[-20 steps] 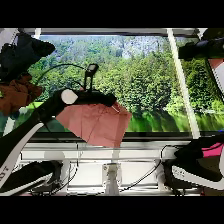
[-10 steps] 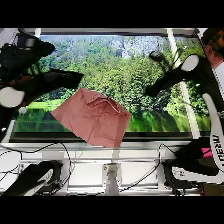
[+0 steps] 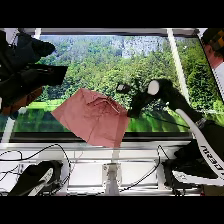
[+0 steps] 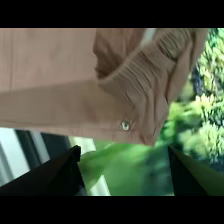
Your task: Fold the clothes and pants, and hang the long-sleeved shirts on hangers.
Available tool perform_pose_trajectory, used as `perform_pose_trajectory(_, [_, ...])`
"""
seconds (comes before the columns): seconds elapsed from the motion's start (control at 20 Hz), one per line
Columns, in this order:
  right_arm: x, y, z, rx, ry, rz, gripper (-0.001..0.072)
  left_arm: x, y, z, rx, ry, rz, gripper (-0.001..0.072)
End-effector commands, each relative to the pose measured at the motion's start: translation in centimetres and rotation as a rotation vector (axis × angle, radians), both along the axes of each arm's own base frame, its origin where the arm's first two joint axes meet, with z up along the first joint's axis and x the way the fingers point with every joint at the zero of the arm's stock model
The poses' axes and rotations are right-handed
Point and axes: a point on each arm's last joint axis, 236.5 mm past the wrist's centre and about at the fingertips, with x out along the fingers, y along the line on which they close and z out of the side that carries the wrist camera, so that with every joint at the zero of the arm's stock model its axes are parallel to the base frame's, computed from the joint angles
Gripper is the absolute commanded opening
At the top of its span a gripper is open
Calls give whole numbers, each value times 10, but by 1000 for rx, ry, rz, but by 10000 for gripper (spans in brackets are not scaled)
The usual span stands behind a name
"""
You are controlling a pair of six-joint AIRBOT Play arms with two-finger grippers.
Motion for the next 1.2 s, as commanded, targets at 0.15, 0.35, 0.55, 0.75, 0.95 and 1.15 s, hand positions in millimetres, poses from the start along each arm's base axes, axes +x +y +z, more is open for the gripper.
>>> perform_pose_trajectory(0.15, [12, 41, -17, 34, -202, 68, 622, 0, 2, 2, 1, -6, 6, 700])
perform_pose_trajectory(0.35, [6, 46, -24, 34, -189, 80, 620, 0, 3, 1, 8, -7, 8, 700])
perform_pose_trajectory(0.55, [5, 46, -34, 23, -161, 61, 617, 0, 5, 0, 23, -8, 12, 700])
perform_pose_trajectory(0.75, [6, 46, -48, 12, -132, 24, 533, 1, 5, 0, 23, -9, 12, 700])
perform_pose_trajectory(0.95, [34, 58, -30, 77, -256, -10, 185, 3, 15, -5, 92, -17, 30, 700])
perform_pose_trajectory(1.15, [77, 80, 21, 183, -411, -81, 22, 5, 23, -9, 152, -23, 46, 699])
